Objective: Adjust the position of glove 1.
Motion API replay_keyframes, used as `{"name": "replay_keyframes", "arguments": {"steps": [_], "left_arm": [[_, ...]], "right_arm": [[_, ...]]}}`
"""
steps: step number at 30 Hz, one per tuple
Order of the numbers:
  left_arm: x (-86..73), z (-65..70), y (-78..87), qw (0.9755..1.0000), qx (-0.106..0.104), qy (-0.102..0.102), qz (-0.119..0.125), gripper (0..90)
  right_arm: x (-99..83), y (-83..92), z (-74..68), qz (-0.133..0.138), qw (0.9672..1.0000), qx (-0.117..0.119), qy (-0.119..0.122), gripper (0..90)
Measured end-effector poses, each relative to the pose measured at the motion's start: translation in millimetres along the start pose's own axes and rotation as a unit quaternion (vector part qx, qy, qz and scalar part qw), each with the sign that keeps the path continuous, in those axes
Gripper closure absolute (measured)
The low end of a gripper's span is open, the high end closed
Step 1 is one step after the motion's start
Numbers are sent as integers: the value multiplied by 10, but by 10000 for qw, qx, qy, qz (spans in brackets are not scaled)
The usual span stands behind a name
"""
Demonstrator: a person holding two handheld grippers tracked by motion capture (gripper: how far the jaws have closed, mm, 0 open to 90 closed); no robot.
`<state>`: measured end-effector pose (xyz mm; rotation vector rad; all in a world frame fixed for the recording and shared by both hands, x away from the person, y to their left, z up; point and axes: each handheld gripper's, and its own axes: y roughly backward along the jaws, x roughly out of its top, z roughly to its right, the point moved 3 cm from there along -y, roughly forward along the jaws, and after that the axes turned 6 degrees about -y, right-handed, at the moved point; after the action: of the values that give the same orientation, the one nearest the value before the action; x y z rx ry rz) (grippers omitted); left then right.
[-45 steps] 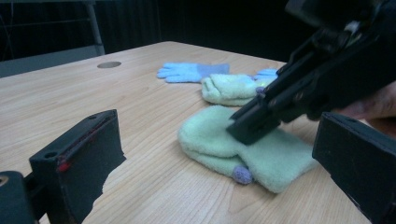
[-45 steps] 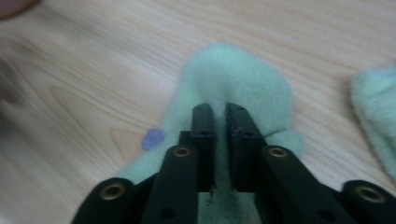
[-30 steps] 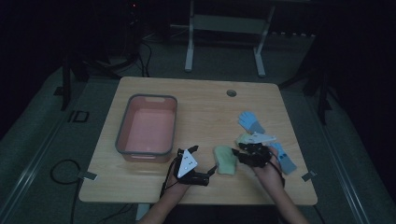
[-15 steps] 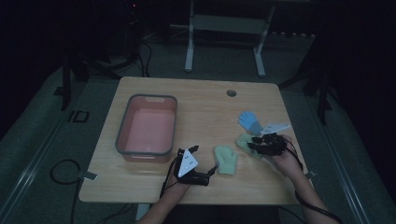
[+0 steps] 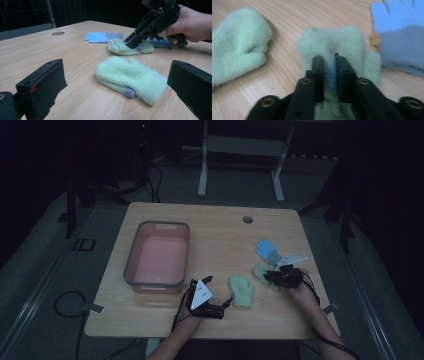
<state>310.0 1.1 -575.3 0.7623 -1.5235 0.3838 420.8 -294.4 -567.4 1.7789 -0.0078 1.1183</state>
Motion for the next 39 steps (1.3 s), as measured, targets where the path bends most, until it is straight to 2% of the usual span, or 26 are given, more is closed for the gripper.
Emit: {"name": "replay_keyframes", "arguments": {"steps": [3, 4, 6, 8, 11, 13, 17, 21, 23, 26, 27, 29, 31, 37, 39], "left_arm": [[1, 1, -1, 10000, 11, 8, 2, 18], [1, 2, -1, 10000, 21, 2, -1, 18], [2, 10, -2, 10000, 25, -44, -10, 18], [3, 14, -3, 10000, 23, -70, -14, 18], [3, 11, -2, 10000, 32, -54, -11, 18], [2, 9, 0, 10000, 44, -35, -10, 18], [2, 9, -1, 10000, 59, -53, -12, 18], [3, 12, -4, 10000, 61, -39, 3, 18], [3, 11, -3, 10000, 58, -40, -8, 18], [3, 11, -3, 10000, 51, -39, -16, 18], [3, 12, -3, 10000, 45, -40, -15, 18], [3, 12, -4, 10000, 44, -32, -10, 18], [2, 10, -2, 10000, 39, -44, -18, 18], [1, 8, 2, 10000, 33, -33, -6, 18], [0, 5, 3, 10000, 32, -20, 2, 18]], "right_arm": [[-12, 6, 13, 73, 9995, 100, -277, 836], [-13, 14, 12, 78, 9995, 80, -305, 843], [20, 72, -30, 67, 9994, -107, -311, 865], [89, 199, -114, 207, 9992, -205, -257, 867], [212, 456, -238, 577, 9971, -265, -417, 868], [272, 613, -320, 690, 9951, -507, -494, 869], [330, 880, -489, 925, 9881, -910, -823, 868], [342, 1033, -691, 1114, 9836, -1012, -990, 868], [321, 1049, -773, 1128, 9805, -1163, -1108, 868], [261, 1004, -825, 1101, 9730, -1579, -1270, 868], [238, 977, -825, 1067, 9693, -1753, -1357, 868], [183, 932, -837, 1043, 9638, -1916, -1535, 869], [133, 880, -857, 1022, 9585, -2160, -1558, 868], [-46, 696, -804, 903, 9466, -2416, -1934, 869], [-102, 632, -788, 830, 9454, -2438, -1998, 868]]}}
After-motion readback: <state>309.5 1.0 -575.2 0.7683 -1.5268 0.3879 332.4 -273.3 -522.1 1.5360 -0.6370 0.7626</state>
